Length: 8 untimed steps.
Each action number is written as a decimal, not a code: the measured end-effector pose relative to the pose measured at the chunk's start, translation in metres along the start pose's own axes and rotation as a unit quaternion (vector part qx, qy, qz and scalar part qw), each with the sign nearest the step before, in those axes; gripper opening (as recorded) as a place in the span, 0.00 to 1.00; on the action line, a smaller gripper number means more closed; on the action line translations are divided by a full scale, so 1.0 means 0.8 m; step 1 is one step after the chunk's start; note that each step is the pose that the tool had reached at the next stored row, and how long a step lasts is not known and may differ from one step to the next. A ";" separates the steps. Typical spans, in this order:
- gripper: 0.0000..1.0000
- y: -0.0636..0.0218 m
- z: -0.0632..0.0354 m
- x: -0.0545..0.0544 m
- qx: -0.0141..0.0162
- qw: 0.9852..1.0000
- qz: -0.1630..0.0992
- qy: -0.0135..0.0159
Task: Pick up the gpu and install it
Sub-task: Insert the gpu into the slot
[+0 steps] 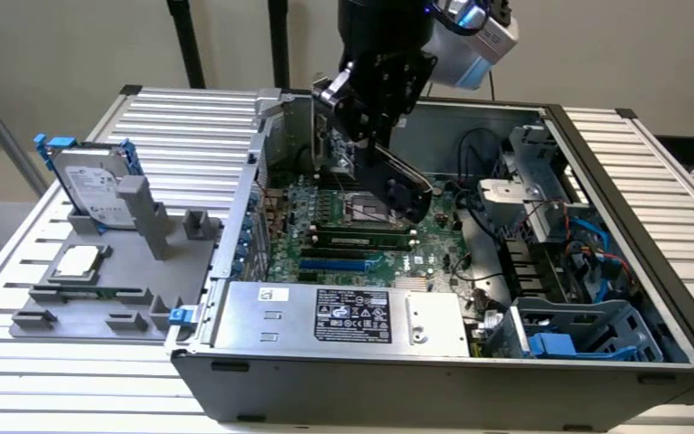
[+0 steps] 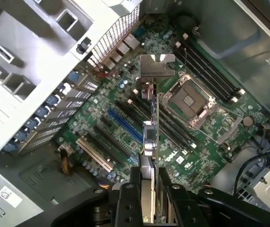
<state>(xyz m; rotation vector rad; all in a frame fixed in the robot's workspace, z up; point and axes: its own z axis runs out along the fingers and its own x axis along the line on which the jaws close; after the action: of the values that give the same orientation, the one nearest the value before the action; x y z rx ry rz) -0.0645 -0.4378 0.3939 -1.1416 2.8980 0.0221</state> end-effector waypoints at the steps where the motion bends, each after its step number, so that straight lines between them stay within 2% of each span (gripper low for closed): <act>1: 0.00 0.000 0.001 0.000 0.000 1.000 -0.009 0.000; 4: 0.00 0.000 0.004 0.000 0.001 0.999 -0.037 -0.002; 8: 0.00 0.000 0.009 0.000 0.002 0.997 -0.073 -0.004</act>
<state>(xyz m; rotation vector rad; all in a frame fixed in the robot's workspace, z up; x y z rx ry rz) -0.0645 -0.4378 0.3871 -1.3449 2.7994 0.0187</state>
